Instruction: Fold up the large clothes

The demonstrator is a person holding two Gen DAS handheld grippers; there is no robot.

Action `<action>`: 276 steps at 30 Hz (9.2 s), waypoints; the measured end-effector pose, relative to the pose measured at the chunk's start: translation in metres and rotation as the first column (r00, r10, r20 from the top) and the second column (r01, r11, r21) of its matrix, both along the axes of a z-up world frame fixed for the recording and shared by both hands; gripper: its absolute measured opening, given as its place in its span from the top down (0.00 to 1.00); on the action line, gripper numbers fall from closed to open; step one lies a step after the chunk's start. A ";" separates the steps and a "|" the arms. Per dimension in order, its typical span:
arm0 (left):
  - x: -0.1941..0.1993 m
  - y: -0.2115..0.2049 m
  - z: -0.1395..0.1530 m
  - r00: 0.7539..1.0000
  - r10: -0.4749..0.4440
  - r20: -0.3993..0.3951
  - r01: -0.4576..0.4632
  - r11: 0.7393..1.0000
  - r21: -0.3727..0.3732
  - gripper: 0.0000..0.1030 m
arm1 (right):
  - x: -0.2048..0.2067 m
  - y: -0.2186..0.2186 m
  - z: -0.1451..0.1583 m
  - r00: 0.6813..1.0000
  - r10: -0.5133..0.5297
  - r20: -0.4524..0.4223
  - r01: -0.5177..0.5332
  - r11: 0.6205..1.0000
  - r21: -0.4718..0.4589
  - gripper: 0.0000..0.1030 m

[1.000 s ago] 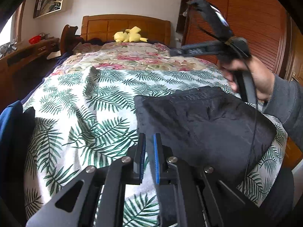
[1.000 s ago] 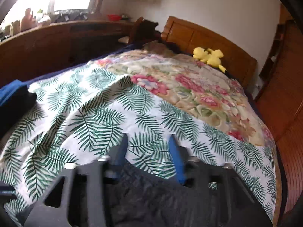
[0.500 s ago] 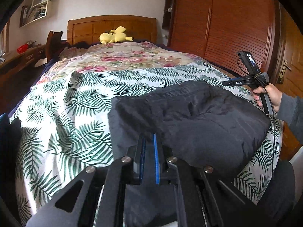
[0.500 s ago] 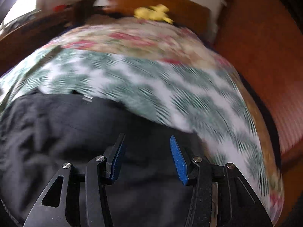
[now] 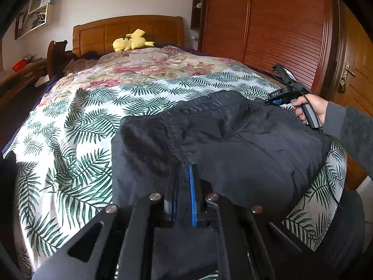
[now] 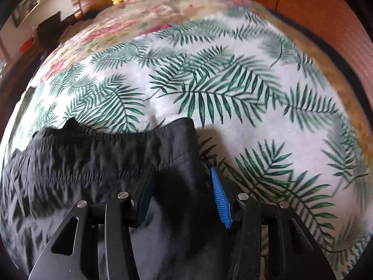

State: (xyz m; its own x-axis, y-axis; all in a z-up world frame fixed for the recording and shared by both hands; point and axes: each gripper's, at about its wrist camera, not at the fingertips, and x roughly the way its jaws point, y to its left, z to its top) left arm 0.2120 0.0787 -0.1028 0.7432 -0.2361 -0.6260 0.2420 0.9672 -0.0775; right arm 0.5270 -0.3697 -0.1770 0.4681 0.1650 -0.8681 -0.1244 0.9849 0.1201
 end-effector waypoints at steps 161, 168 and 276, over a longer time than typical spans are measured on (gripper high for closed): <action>-0.034 -0.157 0.053 0.999 -0.023 0.022 0.022 0.999 0.030 0.95 | -0.267 0.018 0.074 0.834 0.294 0.467 -0.381 0.919 0.104 0.42; -0.040 -0.136 0.046 1.000 0.018 0.022 -0.018 1.000 0.022 0.95 | -0.246 0.019 0.064 0.870 0.245 0.429 -0.344 0.923 0.172 0.42; 0.300 -0.161 -0.067 0.976 -0.051 -0.211 0.058 0.998 0.025 0.14 | -0.260 -0.063 -0.004 0.957 0.087 0.276 -0.118 0.988 0.098 0.26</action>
State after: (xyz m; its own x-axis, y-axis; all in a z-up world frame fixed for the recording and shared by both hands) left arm 0.5124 -0.0820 -0.1695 0.5806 -0.2507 -0.7746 0.2760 0.9557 -0.1024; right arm 0.2671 -0.4330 -0.1812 0.6577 0.3134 -0.6850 -0.2666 0.9473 0.1774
